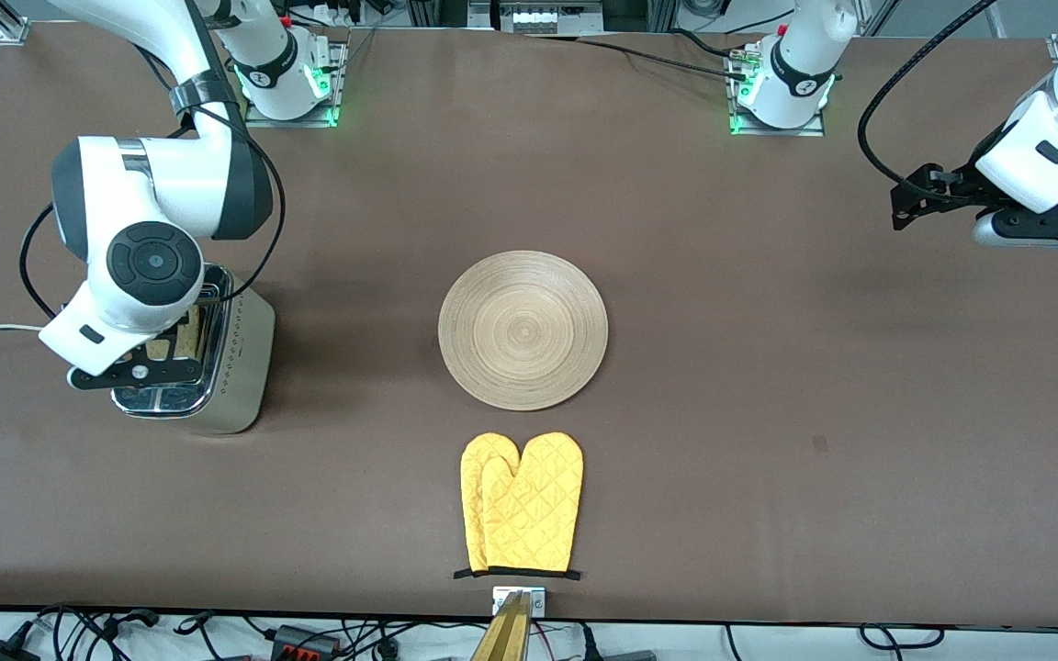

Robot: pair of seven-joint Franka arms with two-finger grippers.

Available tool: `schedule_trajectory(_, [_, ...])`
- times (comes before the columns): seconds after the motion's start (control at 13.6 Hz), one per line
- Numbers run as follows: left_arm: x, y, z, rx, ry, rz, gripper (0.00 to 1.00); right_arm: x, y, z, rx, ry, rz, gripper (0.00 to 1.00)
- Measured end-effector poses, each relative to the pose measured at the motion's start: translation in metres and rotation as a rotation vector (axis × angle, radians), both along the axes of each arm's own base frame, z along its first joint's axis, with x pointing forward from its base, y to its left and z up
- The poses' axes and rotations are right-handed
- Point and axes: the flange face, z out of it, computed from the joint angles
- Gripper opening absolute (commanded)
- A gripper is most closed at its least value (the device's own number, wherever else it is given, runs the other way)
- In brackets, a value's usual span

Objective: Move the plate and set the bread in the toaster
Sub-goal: 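Lower the bread slice into the toaster slot with the right gripper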

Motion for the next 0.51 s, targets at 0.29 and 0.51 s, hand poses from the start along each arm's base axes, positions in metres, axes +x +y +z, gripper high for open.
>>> schedule_trajectory(0.29, [0.0000,0.0001,0.0000,0.000,0.000,0.000,1.00,0.0025,0.0021,-0.0050,-0.003,-0.029,-0.022,1.00])
schedule_trajectory(0.51, [0.0000,0.0001,0.0000,0.000,0.000,0.004,1.00,0.0024,0.0068,-0.0035,-0.005,-0.087,-0.079,1.00])
